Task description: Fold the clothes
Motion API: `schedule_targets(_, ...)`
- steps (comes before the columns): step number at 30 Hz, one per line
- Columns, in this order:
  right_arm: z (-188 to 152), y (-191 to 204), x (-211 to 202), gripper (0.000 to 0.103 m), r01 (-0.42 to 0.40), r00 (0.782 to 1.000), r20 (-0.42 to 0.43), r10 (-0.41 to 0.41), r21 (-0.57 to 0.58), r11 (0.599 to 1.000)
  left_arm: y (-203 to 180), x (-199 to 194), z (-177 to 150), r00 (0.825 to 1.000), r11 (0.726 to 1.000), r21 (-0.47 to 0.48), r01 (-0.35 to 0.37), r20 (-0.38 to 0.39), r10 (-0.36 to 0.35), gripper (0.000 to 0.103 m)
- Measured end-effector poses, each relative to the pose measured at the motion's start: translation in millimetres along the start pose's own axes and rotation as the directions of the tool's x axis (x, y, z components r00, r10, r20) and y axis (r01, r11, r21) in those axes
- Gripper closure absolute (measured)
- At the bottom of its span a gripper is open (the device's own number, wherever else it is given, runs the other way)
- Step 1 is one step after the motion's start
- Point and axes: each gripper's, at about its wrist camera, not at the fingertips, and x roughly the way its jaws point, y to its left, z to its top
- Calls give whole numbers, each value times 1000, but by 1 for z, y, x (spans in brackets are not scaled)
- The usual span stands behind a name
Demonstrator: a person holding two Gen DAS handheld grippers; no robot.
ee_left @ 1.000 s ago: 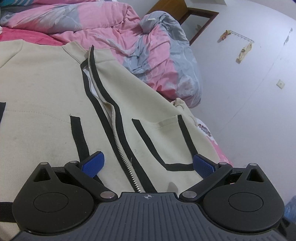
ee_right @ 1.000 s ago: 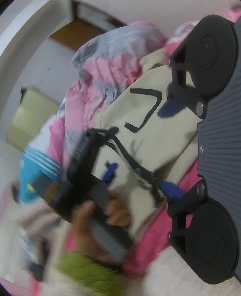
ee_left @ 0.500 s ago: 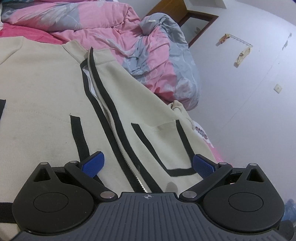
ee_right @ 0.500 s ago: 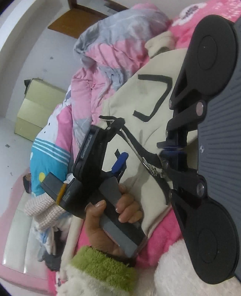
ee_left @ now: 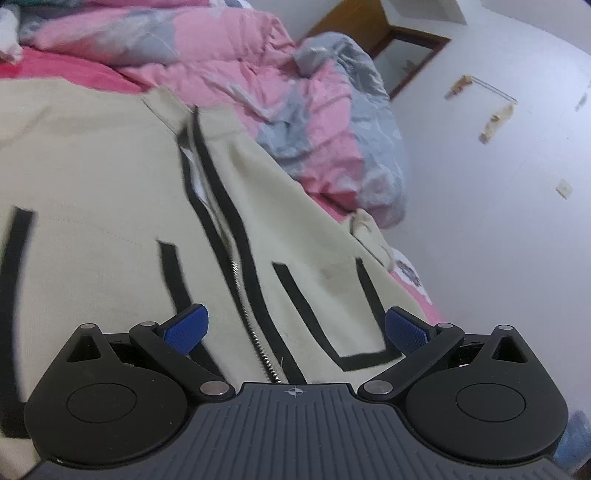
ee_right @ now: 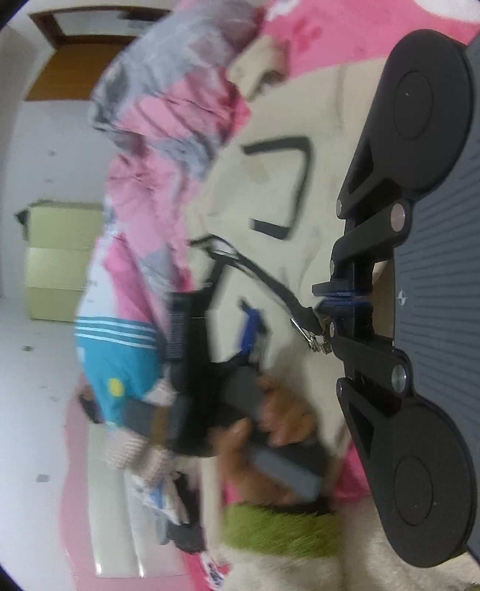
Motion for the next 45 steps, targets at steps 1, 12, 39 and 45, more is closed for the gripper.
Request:
schedule_targets(1, -2, 3, 4, 102, 6, 1000, -19, -6, -13, 1000, -1, -5, 2, 1000, 1000, 2, -11, 3, 11, 0)
schedule_targets(12, -14, 20, 10, 90, 61, 997, -41, -67, -122, 991, -38, -8, -27, 984, 932, 327, -156, -32, 176, 0)
schedule_targets(39, 181, -73, 334, 73, 54, 957, -261, -124, -259, 964, -45, 3, -51, 968, 851, 483, -206, -26, 249, 0)
schedule_targets(45, 177, -94, 363, 78, 85, 952, -273, -135, -190, 978, -44, 4, -49, 971, 860, 473, -192, -33, 235, 0)
